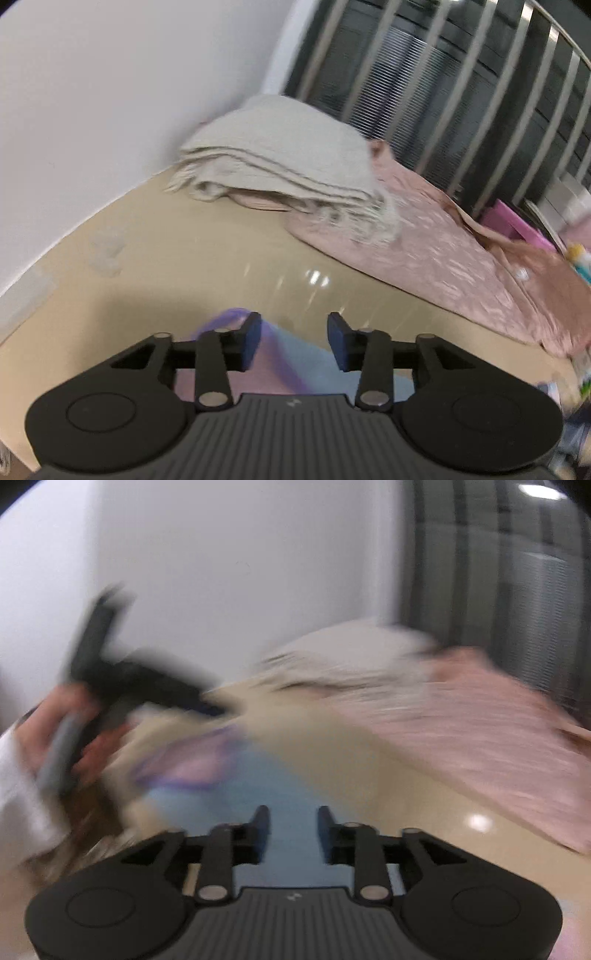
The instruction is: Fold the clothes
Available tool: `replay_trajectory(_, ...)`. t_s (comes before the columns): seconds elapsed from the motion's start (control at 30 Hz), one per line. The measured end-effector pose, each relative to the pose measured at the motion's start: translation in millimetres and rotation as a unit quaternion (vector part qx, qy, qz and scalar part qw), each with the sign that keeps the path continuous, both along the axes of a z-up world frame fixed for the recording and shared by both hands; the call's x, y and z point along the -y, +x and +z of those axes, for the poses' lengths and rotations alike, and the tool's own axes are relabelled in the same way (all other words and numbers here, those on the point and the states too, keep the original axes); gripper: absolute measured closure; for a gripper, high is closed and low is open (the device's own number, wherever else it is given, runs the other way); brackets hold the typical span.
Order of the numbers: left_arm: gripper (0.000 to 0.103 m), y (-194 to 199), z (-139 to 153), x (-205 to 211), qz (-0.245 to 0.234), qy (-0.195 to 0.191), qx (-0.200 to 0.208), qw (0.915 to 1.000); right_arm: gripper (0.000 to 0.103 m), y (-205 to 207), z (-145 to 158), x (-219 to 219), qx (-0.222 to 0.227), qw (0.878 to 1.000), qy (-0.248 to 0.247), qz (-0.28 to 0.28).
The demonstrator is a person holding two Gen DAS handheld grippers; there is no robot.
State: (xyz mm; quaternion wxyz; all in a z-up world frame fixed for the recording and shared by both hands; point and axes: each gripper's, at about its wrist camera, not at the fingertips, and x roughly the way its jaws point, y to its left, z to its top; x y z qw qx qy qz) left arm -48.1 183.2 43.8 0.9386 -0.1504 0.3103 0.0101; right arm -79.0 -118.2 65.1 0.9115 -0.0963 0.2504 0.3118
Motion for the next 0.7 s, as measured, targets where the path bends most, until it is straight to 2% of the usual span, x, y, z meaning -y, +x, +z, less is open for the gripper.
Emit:
replay_trajectory(0.03, 0.063, 5, -5, 8, -0.012, 0.010, -0.012, 0.9998, 0.073, 5, 2, 18, 0.014, 0.998, -0.025, -0.059)
replay_trajectory(0.1, 0.064, 13, -17, 21, -0.028, 0.031, -0.039, 0.9984, 0.070, 14, 6, 51, 0.038, 0.982, -0.077, -0.170)
replay_trajectory(0.17, 0.064, 14, -22, 29, -0.030, 0.056, -0.039, 0.9972, 0.070, 31, -5, 66, 0.016, 0.971, -0.122, -0.204)
replay_trajectory(0.2, 0.064, 13, -23, 32, -0.029, 0.074, -0.036, 0.9962, 0.074, 40, -12, 72, -0.006, 0.969, -0.127, -0.211)
replay_trajectory(0.3, 0.064, 12, -25, 33, -0.009, 0.119, -0.043, 0.9919, 0.103, 53, -31, 77, -0.051, 0.970, -0.106, -0.211)
replay_trajectory(0.37, 0.064, 11, -27, 27, 0.014, 0.138, -0.042, 0.9895, 0.103, 49, -35, 75, -0.036, 0.970, -0.090, -0.225)
replay_trajectory(0.5, 0.064, 13, -25, 14, 0.033, 0.136, -0.049, 0.9889, 0.103, 18, -17, 88, 0.038, 0.963, -0.043, -0.263)
replay_trajectory(0.6, 0.064, 13, -24, 12, 0.036, 0.134, -0.053, 0.9889, 0.103, 21, -20, 85, 0.027, 0.968, -0.042, -0.245)
replay_trajectory(0.67, 0.065, 11, -21, 11, 0.038, 0.118, -0.057, 0.9906, 0.098, 23, -22, 83, 0.020, 0.971, -0.041, -0.233)
replay_trajectory(0.7, 0.065, 9, -19, 12, 0.035, 0.106, -0.057, 0.9921, 0.088, 24, -22, 82, 0.016, 0.973, -0.041, -0.227)
